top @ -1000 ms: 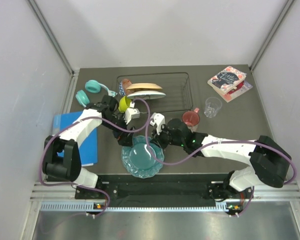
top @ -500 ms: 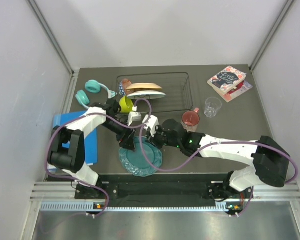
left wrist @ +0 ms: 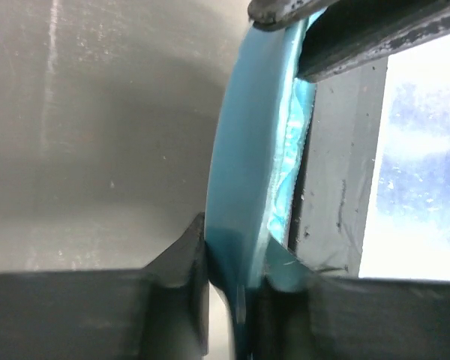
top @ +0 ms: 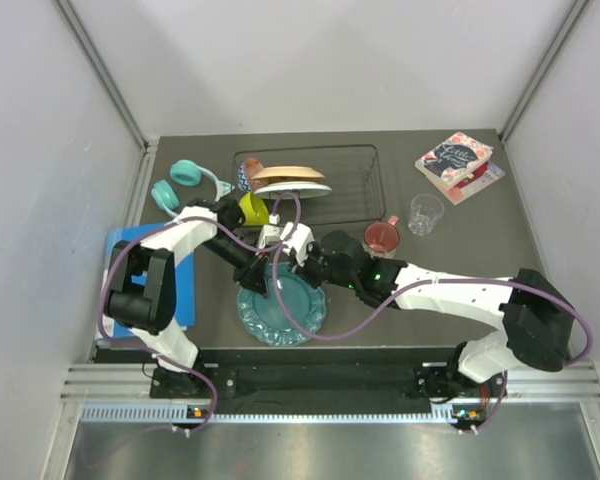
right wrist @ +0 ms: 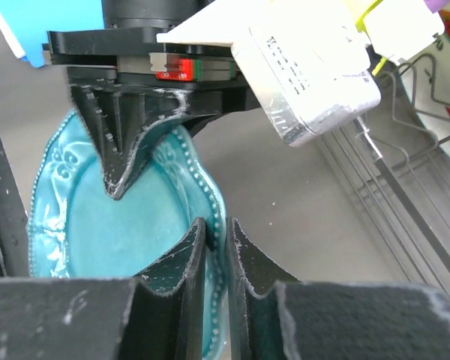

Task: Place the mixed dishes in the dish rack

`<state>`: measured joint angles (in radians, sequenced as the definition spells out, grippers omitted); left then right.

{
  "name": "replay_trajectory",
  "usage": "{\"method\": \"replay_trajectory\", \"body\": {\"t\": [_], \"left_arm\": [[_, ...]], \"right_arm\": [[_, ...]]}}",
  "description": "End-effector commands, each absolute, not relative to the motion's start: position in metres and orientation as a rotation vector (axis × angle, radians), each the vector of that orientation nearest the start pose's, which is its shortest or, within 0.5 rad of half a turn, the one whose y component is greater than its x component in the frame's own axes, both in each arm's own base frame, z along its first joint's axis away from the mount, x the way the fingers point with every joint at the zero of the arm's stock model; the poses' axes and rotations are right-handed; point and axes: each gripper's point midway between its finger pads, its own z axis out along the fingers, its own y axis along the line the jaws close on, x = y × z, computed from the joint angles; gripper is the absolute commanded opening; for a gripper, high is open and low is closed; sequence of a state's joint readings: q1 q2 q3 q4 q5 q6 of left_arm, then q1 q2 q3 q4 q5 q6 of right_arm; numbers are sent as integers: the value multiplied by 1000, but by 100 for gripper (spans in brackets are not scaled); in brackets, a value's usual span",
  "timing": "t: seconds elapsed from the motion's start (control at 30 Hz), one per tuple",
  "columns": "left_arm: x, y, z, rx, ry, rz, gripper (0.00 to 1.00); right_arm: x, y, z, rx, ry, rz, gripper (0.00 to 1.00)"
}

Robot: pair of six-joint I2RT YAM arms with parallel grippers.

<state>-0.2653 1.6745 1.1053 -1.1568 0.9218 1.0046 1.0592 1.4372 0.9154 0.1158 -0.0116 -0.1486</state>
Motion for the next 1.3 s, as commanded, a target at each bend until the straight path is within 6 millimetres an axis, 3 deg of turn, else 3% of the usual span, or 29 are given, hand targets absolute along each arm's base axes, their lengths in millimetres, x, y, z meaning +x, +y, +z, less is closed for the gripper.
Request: {"method": "replay_trajectory", "body": {"t": [0.0,0.1,0.17,0.23,0.27,0.33,0.37,0.4,0.43,0.5,0.53,0.6,0.63,0.73,0.87,0.93,1.03,1.07,1.27], "left_arm": [[191,-177,120,1495,2177,-1268,0],[199,-168,135,1497,2159,-1073,0],[209,-160,152,1484,2132,-899,0],[213,-153,168,1484,2101,-796,0],[223,-153,188,1463,2033,-709,0],[232,-147,208,1424,2000,-599,0],[236,-147,232,1407,1940,-546,0],[240,-145,242,1392,1930,-507,0],[241,-146,251,1379,1919,-488,0],[251,-145,278,1348,1877,-418,0],[255,-147,288,1319,1863,-405,0],[267,-152,320,1281,1780,-348,0],[279,-154,336,1239,1740,-296,0],[303,-168,370,1176,1642,-174,0],[322,-194,384,1176,1541,-34,0],[320,-214,386,1213,1485,14,0],[325,-231,385,1241,1432,95,0],[327,-234,375,1265,1433,105,0],[340,-238,355,1302,1410,184,0]], "right_arm": [[232,407,246,-1026,1461,643,0],[229,402,249,-1016,1461,635,0],[227,394,255,-999,1458,628,9],[226,381,263,-968,1457,605,26],[226,375,265,-960,1464,593,30],[226,358,282,-908,1455,564,44],[223,352,285,-905,1457,553,47],[222,345,291,-888,1450,546,61],[220,331,309,-837,1427,538,69],[219,313,319,-795,1439,511,86],[222,292,338,-710,1428,472,88],[223,270,350,-624,1433,435,95],[225,248,362,-529,1427,399,97],[226,208,371,-363,1421,351,99],[226,177,371,-228,1430,311,100],[225,168,367,-197,1438,297,99],[225,167,361,-194,1447,292,100],[225,167,359,-193,1450,297,100],[223,170,346,-226,1468,294,100]]}}
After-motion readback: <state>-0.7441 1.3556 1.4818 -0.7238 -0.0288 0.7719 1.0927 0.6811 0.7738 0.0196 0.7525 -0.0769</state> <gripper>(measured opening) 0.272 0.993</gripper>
